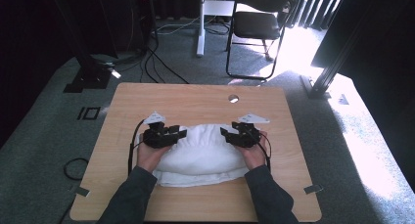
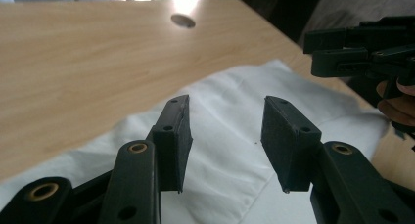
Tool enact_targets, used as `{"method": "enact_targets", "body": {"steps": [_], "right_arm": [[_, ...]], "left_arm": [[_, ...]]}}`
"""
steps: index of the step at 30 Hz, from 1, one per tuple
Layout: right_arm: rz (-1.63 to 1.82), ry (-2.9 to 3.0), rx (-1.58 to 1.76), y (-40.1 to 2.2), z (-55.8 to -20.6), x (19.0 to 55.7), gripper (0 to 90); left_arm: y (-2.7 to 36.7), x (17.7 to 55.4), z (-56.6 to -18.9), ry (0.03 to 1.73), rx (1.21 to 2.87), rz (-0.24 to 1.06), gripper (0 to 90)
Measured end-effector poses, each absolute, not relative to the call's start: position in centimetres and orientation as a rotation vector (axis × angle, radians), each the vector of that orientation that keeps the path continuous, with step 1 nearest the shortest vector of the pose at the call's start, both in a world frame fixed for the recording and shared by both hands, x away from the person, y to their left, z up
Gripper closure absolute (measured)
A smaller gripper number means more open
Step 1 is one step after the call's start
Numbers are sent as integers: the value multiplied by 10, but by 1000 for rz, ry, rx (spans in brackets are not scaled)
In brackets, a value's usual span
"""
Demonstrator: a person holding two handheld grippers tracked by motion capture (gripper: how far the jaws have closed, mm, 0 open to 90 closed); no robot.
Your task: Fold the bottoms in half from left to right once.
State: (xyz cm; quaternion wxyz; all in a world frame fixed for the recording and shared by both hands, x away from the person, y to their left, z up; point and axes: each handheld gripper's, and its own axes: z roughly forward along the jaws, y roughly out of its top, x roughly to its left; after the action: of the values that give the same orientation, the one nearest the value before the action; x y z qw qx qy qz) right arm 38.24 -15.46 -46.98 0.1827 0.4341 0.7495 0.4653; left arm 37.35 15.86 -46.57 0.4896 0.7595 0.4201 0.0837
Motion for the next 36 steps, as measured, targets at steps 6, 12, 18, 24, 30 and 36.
{"method": "enact_targets", "body": {"steps": [6,12,18,24,30,36], "right_arm": [[1187,2190,1235,-138,-508,379,415],[1185,2206,1254,-141,-530,370,413],[1168,2206,1238,-139,-543,365,412],[1148,2206,1262,-133,-551,368,411],[1128,2185,1301,-126,-551,375,411],[1114,2153,1334,-119,-551,385,411]], "left_arm": [[149,364,-505,1063,1892,133,549],[152,350,-531,1064,1923,161,556],[149,342,-547,1040,1952,266,567],[153,351,-550,1018,1973,279,586],[157,371,-549,1032,1983,295,590],[161,391,-548,1038,1989,313,590]]}}
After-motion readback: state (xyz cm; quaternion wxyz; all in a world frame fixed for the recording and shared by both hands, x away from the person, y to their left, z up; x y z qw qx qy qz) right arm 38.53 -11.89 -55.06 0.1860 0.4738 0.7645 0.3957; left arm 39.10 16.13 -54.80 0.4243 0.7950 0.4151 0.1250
